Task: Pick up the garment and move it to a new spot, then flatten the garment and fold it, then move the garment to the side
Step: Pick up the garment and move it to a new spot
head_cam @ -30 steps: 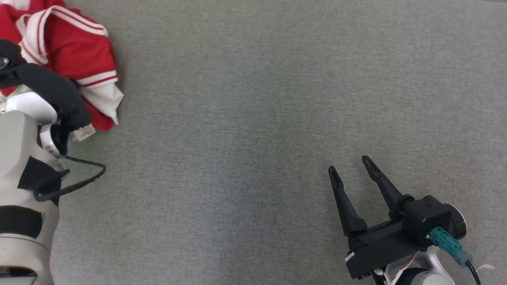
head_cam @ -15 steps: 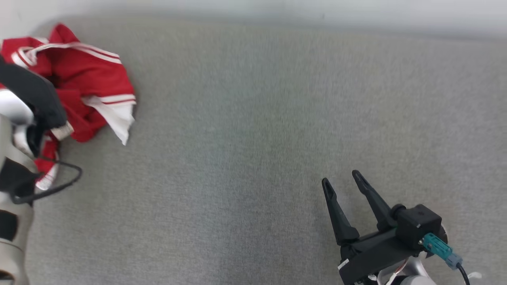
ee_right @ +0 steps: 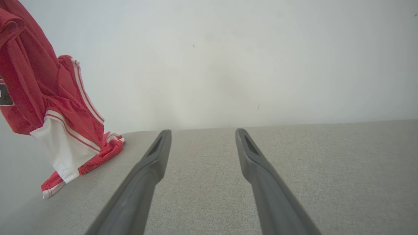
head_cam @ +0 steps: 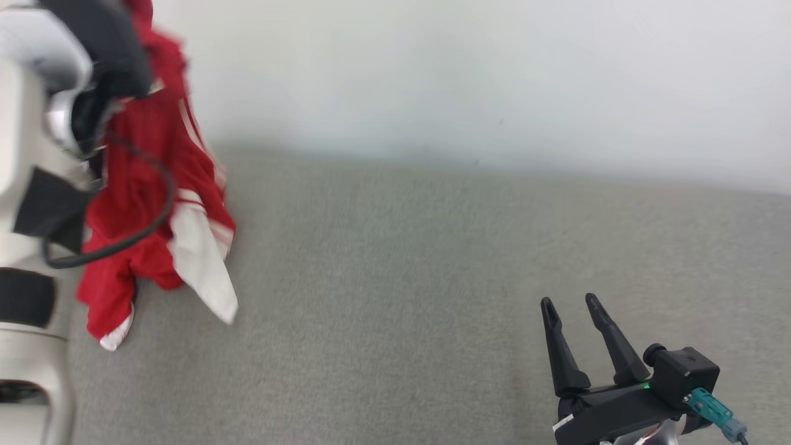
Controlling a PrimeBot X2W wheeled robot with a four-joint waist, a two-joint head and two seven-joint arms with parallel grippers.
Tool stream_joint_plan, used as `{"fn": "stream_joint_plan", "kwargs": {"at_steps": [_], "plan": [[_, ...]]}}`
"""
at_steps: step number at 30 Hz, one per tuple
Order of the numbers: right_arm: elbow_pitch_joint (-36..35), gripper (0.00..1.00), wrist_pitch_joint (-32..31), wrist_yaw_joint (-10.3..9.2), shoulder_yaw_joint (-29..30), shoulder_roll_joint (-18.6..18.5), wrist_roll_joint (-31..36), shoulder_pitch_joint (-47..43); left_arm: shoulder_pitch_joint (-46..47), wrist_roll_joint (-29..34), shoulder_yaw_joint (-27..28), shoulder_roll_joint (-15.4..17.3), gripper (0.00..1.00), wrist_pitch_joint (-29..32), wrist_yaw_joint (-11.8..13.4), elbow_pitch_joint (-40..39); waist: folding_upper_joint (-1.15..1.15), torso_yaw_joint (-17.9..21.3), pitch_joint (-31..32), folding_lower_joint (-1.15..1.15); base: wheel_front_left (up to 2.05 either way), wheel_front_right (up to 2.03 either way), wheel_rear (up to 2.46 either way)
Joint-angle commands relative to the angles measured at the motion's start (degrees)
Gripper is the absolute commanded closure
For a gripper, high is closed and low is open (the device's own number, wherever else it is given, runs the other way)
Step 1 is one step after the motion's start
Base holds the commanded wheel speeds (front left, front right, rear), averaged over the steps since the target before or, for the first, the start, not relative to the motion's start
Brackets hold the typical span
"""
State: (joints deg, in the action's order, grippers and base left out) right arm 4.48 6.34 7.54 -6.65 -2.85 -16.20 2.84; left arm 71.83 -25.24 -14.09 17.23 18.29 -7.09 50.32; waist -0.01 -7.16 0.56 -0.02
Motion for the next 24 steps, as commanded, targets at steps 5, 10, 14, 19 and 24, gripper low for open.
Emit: {"fn": "stream_joint_plan", "kwargs": {"at_steps": [5,10,14,19,24], "plan": [[0.05,0.0,-0.54,-0.1,0.83,-0.08,0.71,-0.78,-3.38,-5.33,-0.27,-5.1,1.0,-1.23,-0.45,-7.63,0.01,7.27,6.44,0.02,0.0,0.0,0.0],[-1.32,0.0,-2.31,-0.1,1.72,-0.07,2.11,-1.2,-7.24,-8.32,-1.39,-9.46,1.0,-1.99,-0.34,-14.0,0.01,12.85,6.17,0.02,0.0,0.0,0.0],[-2.96,0.0,-3.7,-0.11,2.56,-0.07,2.84,-1.56,-10.67,-10.13,-1.11,-11.75,1.0,-3.75,0.92,-18.01,0.01,17.39,5.14,0.02,0.0,0.0,0.0],[-4.77,0.0,-5.02,-0.11,2.98,-0.09,3.66,-1.65,-14.15,-9.74,-3.17,-12.99,1.0,-4.5,2.69,-21.23,0.01,22.37,3.23,0.02,0.0,0.0,0.0],[-5.79,0.0,-5.42,-0.11,2.89,-0.05,3.16,-1.64,-16.6,-8.91,-4.23,-13.0,1.0,-5.02,3.95,-22.66,0.01,25.08,1.53,0.02,0.0,0.0,0.0]]}}
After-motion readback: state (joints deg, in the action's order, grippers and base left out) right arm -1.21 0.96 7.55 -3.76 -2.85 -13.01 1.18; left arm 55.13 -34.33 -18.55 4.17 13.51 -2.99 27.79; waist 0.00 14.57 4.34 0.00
